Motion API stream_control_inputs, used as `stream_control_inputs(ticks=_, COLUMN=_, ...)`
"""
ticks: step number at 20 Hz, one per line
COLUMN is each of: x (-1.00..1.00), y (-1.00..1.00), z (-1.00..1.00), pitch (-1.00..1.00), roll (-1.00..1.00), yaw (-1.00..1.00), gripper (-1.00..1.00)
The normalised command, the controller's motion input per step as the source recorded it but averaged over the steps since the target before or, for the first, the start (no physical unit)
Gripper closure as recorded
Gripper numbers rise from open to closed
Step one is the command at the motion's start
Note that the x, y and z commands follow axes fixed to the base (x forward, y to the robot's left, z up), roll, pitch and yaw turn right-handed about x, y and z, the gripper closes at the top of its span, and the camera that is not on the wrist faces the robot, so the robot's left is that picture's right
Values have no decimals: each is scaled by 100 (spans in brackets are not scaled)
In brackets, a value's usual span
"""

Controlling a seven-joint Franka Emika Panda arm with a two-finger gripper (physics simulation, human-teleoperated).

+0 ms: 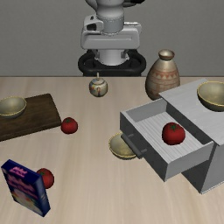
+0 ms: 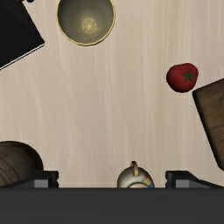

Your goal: Pick the tomato next to the cutting board and place it on the porcelain bowl at the top of the cabinet

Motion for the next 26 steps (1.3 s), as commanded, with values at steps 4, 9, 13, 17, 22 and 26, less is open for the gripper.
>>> stream_control_inputs(ticks=4, x=0, y=-100, z=0, pitch=0, roll=0, yaw=0, gripper=-100)
stream_control_inputs(ticks=9, x=0, y=-100, z=0, pitch=0, roll=0, yaw=0, gripper=-100)
stream_control_inputs(ticks=13, x=50, y=-50, z=0, pitch=0, roll=0, yaw=0, gripper=-100)
stream_control_inputs(ticks=17, x=100, y=0, z=0, pitch=0, roll=0, yaw=0, gripper=-100)
stream_control_inputs(ticks=22, x=80, y=-20, z=0, pitch=0, roll=0, yaw=0, gripper=-100)
stream_control_inputs(ticks=26, x=0, y=0, z=-100, pitch=0, roll=0, yaw=0, gripper=-100)
